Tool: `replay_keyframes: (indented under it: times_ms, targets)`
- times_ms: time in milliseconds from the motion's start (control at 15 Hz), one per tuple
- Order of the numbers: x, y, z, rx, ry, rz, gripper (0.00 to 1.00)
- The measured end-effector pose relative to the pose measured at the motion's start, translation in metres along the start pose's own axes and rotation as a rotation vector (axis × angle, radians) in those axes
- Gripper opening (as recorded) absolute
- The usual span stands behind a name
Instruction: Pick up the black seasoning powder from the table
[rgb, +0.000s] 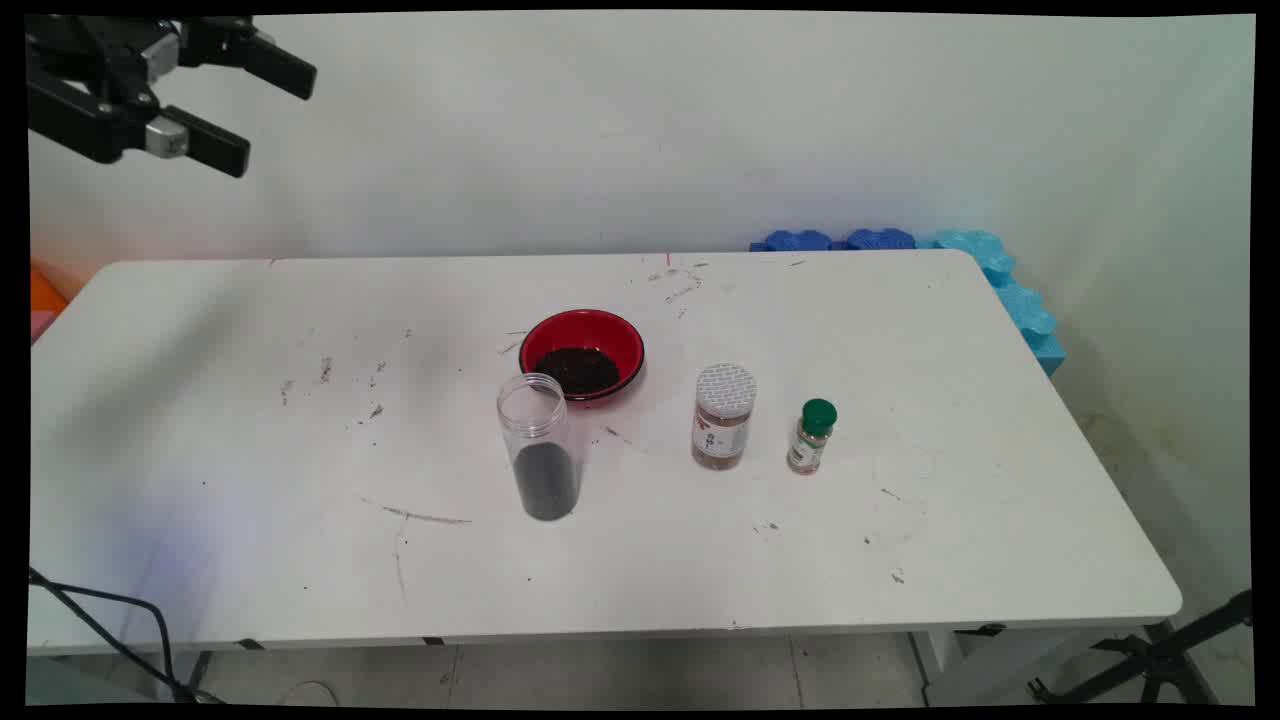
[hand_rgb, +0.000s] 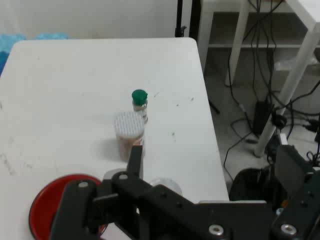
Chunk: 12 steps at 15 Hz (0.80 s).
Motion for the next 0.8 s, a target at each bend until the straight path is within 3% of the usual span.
replay_keyframes:
  times_ms: [800]
  targets:
    - [-0.015,-0.008,-0.009,0.03,-0.121,-0.032,1.0]
